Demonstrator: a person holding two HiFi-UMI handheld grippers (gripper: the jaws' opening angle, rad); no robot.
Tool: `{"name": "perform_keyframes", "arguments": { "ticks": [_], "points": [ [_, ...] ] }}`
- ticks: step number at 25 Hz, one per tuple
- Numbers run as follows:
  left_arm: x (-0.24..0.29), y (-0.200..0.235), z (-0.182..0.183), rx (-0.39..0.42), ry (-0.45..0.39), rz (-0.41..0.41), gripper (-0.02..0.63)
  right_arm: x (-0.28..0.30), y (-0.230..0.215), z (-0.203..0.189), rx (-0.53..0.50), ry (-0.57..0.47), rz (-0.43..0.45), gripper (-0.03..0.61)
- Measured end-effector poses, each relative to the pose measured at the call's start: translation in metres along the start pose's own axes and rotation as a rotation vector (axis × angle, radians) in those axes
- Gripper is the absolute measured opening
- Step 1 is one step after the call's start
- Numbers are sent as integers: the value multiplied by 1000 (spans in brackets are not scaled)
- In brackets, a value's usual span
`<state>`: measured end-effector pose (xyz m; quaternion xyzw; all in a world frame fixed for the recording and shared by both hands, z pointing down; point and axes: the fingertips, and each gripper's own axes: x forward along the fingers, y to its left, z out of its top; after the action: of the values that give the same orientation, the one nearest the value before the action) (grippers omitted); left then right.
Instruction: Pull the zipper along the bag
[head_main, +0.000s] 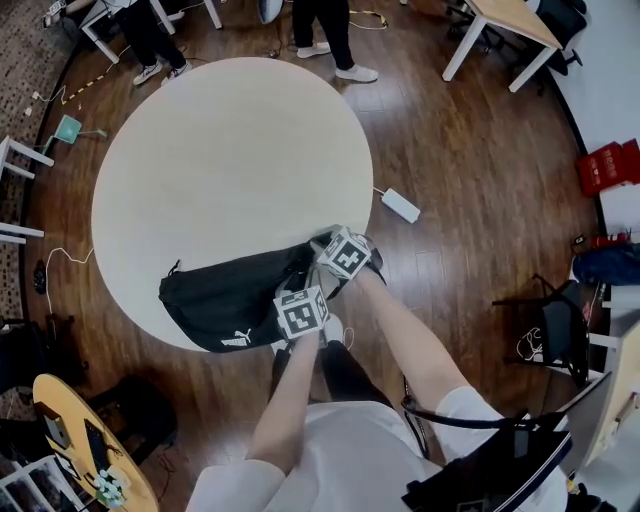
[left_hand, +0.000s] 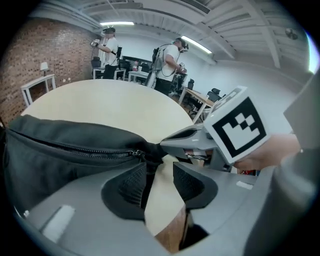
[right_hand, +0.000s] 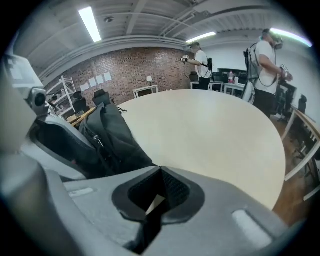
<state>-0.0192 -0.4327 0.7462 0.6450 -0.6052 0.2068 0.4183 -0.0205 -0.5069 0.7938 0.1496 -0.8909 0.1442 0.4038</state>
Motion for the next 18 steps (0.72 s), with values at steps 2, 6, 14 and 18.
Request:
{"name": "perform_keyframes", "arguments": {
  "ticks": [2,6,14,18],
  "points": [
    [7,6,5,-34,-3,35,204,-1,3,2,-3,3,3,-11],
    [17,17,9,-163,-32,101,187,-2,5,5,5,-21,2,-11],
    [34,38,5,-334,-59,141,58,3,1,-1,35,-17,-5,-11],
    [17,21,9,-263,-76,73,48,2,-1,0,37,-16,2,-11]
  ]
}}
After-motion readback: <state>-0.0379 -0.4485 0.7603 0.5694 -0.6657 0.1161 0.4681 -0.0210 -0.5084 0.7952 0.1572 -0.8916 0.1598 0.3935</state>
